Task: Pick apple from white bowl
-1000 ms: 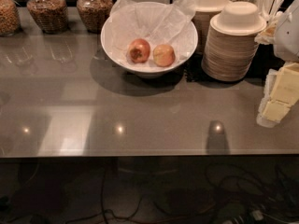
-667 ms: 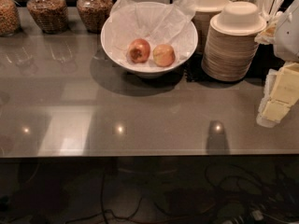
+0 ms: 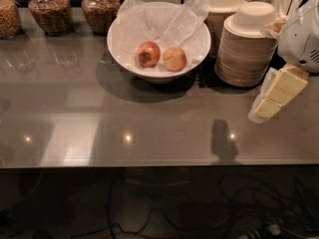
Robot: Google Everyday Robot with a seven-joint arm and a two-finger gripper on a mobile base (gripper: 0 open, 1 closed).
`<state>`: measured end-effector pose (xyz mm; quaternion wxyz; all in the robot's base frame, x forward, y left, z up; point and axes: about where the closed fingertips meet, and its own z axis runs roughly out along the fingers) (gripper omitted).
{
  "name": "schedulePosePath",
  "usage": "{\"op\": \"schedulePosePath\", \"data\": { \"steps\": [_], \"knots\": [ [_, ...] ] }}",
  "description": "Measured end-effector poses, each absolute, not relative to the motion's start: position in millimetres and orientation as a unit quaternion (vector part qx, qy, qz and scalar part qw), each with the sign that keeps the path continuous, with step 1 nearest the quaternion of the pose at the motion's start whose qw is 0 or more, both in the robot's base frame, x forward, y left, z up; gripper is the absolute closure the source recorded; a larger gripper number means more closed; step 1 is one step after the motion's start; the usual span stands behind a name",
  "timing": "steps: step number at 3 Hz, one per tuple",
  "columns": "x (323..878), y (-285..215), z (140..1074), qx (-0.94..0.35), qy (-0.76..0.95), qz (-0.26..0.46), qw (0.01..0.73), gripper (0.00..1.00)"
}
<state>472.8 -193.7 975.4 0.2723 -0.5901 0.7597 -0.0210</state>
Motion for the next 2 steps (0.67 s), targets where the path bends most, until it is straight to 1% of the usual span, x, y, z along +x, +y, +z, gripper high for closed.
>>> {"op": "schedulePosePath", "data": {
  "steps": [1,2],
  "knots": [
    [502,-175,981,-0.583,0.742,-0.017,0.33,0.0],
    [535,-158,991,-0.58,0.726,-0.018,0.37,0.0]
  ]
}}
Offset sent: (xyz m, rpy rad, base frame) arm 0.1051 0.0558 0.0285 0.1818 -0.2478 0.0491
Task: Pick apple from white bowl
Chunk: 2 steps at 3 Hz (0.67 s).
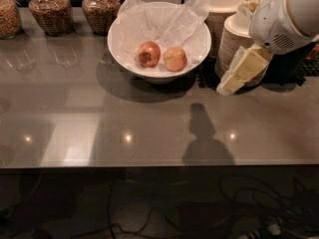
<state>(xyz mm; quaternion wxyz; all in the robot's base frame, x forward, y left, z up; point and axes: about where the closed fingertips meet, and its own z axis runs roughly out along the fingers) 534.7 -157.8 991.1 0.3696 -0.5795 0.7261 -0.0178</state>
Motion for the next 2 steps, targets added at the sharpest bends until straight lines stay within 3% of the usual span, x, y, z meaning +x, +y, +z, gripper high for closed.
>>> {"op": "schedulePosePath", "data": {
  "steps": [2],
  "knots": [
    [599,-115,1003,-0.595,0.694,-0.02,0.405,0.0]
  ]
}}
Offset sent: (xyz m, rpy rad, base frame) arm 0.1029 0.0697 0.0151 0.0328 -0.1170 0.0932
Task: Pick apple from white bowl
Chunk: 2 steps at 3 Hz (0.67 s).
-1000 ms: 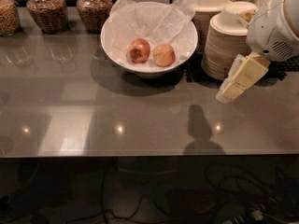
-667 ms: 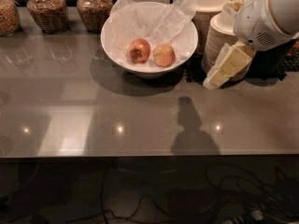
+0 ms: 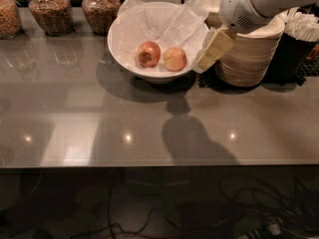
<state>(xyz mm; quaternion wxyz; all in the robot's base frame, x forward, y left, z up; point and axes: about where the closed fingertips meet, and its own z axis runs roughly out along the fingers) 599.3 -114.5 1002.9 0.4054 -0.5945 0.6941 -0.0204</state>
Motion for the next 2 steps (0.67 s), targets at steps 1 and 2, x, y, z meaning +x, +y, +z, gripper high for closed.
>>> {"op": "schedulePosePath", "data": {
  "steps": [1,2],
  "knots": [
    [658.2,-69.1,996.3,-0.613,0.673,-0.052,0.409,0.0],
    [658.3,-69.1,996.2,-0.613,0.673,-0.052,0.409,0.0]
  ]
}}
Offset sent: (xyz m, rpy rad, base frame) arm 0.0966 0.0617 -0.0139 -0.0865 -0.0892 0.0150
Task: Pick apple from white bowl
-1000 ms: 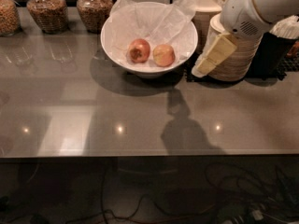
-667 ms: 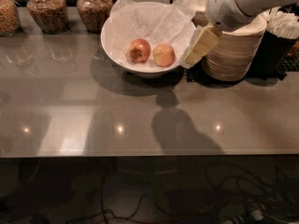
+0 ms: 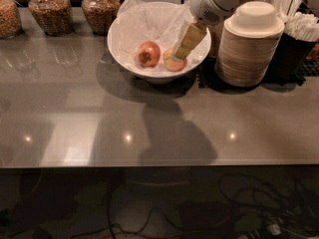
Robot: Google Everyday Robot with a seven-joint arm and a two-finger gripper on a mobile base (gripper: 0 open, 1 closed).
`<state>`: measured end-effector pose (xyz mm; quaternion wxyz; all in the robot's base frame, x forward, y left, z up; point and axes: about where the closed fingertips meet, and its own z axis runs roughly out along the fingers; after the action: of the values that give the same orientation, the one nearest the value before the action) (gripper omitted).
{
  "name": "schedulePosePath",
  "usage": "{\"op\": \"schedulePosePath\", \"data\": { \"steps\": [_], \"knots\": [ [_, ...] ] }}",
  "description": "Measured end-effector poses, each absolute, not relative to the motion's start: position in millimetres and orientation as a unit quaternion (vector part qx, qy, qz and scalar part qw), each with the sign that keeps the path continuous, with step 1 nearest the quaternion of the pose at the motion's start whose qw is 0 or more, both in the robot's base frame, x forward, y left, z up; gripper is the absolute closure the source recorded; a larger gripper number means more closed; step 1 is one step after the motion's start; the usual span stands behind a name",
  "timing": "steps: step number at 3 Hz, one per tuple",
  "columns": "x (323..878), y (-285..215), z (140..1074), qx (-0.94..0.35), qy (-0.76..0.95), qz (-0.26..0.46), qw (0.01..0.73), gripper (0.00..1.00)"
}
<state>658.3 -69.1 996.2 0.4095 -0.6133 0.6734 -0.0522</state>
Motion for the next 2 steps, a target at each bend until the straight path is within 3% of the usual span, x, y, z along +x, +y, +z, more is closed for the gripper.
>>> {"op": "schedulePosePath", "data": {
  "steps": [2],
  "knots": [
    [686,-74,963,-0.61,0.675,-0.069,0.41,0.0]
  ]
}}
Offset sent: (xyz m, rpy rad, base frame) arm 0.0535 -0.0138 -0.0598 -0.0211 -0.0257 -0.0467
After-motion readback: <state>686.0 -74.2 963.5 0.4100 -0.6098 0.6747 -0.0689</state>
